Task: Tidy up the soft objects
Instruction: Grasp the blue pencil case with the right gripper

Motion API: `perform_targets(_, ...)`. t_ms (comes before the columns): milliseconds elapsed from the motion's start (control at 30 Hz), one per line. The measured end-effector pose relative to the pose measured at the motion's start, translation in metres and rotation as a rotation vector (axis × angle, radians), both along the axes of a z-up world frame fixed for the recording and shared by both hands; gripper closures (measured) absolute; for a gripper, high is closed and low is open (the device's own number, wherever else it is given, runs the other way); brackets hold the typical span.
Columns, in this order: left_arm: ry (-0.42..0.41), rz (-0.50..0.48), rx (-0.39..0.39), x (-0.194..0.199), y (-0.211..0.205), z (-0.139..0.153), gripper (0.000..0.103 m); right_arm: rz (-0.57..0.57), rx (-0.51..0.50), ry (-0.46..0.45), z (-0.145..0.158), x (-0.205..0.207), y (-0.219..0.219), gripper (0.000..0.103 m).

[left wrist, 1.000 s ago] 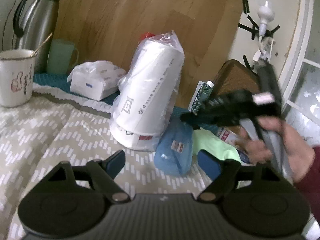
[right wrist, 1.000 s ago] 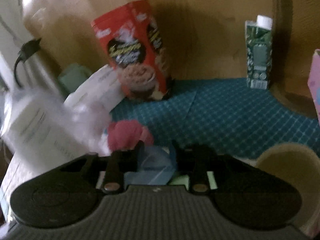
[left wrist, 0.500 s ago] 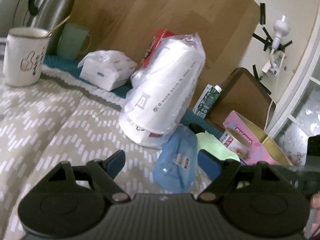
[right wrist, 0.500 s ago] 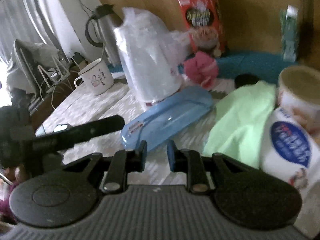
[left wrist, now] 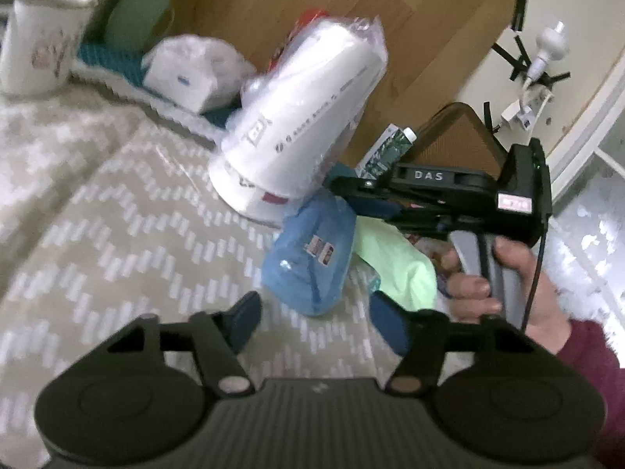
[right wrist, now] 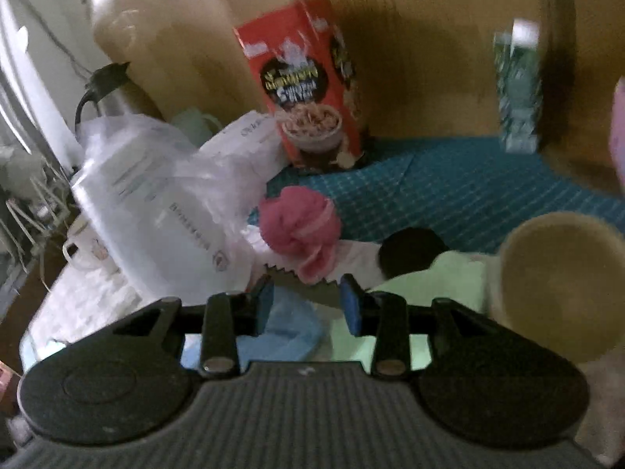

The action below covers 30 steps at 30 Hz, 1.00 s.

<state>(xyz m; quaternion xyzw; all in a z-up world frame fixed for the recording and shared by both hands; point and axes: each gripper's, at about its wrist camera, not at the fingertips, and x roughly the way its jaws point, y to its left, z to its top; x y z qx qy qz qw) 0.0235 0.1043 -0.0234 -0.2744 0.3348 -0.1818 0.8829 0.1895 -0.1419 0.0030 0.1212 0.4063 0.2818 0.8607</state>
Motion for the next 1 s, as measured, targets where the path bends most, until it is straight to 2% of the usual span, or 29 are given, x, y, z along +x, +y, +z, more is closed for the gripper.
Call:
perform_targets(67, 0.015, 0.008, -0.024, 0.004, 0.002, -0.003, 0.048, 0.026, 0.023, 0.027, -0.002, -0.005, 0.002, 0.064)
perform_targets(200, 0.0, 0.072, 0.019, 0.0, 0.015, -0.002, 0.048, 0.052, -0.009, 0.0, 0.007, -0.034, -0.001, 0.062)
perform_targets(333, -0.008, 0.075, 0.001, -0.007, 0.038, -0.001, 0.038, 0.135, 0.04, 0.036, 0.008, -0.078, -0.014, 0.062)
perform_targets(467, -0.03, 0.076, 0.026, -0.018, 0.049, 0.005, 0.027, 0.243, 0.029, -0.042, 0.006, -0.139, -0.017, 0.062)
perform_targets(500, -0.034, 0.077, 0.035, -0.018, 0.049, 0.007, 0.023, 0.243, 0.001, -0.101, 0.007, -0.154, -0.019, 0.06)
perform_targets(600, -0.042, 0.075, 0.048, -0.017, 0.048, 0.013, 0.02, 0.241, -0.072, -0.236, 0.007, -0.182, -0.019, 0.035)
perform_targets(800, -0.018, 0.024, 0.088, -0.006, 0.031, 0.008, 0.022, 0.338, -0.236, -0.362, -0.007, -0.186, 0.009, 0.032)
perform_targets(900, -0.023, 0.01, 0.125, -0.002, 0.021, 0.005, 0.029, 0.345, -0.29, -0.355, -0.019, -0.172, 0.026, 0.033)
perform_targets(933, -0.025, 0.021, 0.145, -0.003, 0.018, 0.007, 0.029, 0.352, -0.288, -0.347, -0.021, -0.17, 0.029, 0.037)
perform_targets(1000, -0.034, 0.013, 0.159, -0.006, 0.013, 0.011, 0.029, 0.338, -0.296, -0.367, -0.02, -0.177, 0.031, 0.037)
